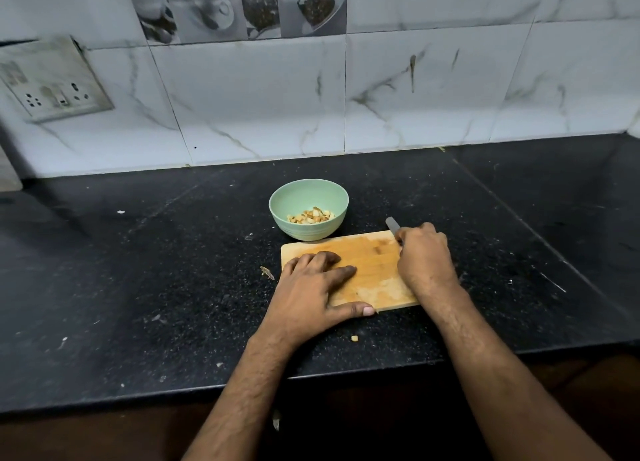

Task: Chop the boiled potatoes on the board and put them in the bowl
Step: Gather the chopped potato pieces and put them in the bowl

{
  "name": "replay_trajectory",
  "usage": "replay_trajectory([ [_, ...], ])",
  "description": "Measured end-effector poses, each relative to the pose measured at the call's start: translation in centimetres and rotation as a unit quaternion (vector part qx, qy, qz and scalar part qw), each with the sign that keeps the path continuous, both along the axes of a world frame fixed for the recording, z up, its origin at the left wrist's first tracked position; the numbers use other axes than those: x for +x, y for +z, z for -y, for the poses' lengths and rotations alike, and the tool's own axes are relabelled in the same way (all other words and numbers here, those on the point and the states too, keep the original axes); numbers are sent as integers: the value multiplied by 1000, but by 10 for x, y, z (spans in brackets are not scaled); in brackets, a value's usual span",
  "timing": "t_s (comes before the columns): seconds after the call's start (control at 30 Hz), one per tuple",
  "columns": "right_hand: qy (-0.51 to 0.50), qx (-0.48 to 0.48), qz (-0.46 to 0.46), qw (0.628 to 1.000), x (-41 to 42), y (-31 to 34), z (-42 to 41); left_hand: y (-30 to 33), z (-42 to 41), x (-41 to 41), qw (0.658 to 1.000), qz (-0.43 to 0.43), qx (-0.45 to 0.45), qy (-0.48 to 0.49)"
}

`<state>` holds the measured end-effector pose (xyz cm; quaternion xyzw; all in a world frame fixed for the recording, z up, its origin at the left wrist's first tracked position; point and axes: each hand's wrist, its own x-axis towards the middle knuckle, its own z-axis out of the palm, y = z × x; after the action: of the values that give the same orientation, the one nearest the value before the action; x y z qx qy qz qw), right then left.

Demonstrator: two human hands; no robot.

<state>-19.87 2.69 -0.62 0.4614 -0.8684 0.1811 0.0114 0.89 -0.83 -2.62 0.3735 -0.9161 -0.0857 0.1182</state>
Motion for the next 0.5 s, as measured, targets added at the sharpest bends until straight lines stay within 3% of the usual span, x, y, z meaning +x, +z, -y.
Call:
replay_trajectory([
  [0.5, -6, 21, -19, 1000, 3, 6, 6, 8, -4, 2, 1000, -9, 3, 0],
])
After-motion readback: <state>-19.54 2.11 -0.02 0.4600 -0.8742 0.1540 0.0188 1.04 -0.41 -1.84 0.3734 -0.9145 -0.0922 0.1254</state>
